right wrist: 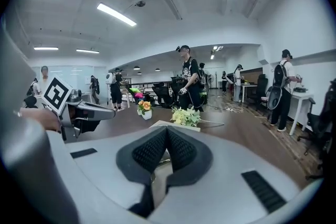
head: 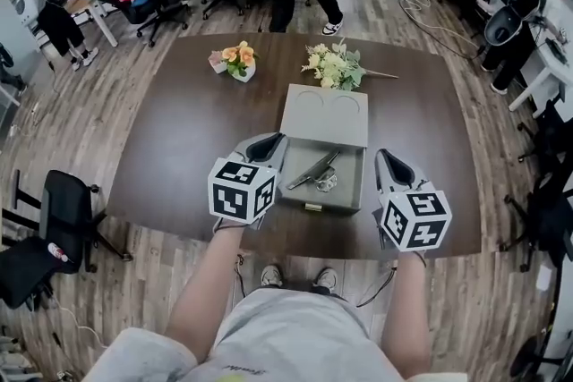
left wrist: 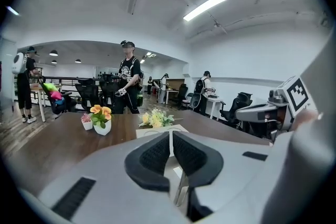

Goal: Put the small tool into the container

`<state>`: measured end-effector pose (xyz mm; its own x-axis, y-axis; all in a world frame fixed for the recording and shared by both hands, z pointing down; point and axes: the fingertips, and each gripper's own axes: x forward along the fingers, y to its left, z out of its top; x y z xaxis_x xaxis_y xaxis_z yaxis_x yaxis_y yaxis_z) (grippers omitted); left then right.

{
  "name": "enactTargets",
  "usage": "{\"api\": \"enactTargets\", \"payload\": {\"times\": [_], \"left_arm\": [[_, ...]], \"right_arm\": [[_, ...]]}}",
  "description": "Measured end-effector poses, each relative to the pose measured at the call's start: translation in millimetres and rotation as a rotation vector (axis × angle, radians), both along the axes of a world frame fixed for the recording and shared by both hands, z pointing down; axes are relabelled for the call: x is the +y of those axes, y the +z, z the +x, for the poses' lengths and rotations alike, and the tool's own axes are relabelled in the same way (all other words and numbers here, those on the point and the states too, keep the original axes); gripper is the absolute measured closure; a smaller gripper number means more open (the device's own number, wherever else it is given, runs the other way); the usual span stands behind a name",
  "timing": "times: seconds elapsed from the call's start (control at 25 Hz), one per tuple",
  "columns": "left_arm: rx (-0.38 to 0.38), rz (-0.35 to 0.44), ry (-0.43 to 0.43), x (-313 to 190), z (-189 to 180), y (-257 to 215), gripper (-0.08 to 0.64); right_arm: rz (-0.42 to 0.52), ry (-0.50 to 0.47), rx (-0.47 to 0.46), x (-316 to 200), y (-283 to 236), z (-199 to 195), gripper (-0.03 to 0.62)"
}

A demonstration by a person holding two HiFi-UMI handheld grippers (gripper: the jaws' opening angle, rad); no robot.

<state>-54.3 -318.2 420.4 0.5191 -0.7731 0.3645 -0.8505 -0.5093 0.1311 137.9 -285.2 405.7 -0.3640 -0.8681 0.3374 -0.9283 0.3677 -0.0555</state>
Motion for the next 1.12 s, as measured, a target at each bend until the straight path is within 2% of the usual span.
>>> {"api": "enactTargets", "payload": {"times": [0.2, 1.12], "left_arm": [[0.003, 0.002, -0.024, -0.4, -4.2, -1.7, 0.549], [-0.002, -0.002, -0.015, 3.9, -3.9, -0.2, 0.558]], "right_arm": [[0.019, 0.002, 0.016, 0.3, -4.6, 2.5, 0.589], [0.025, 0.007, 0.012, 0.9, -9.4, 0.6, 0.589]]}}
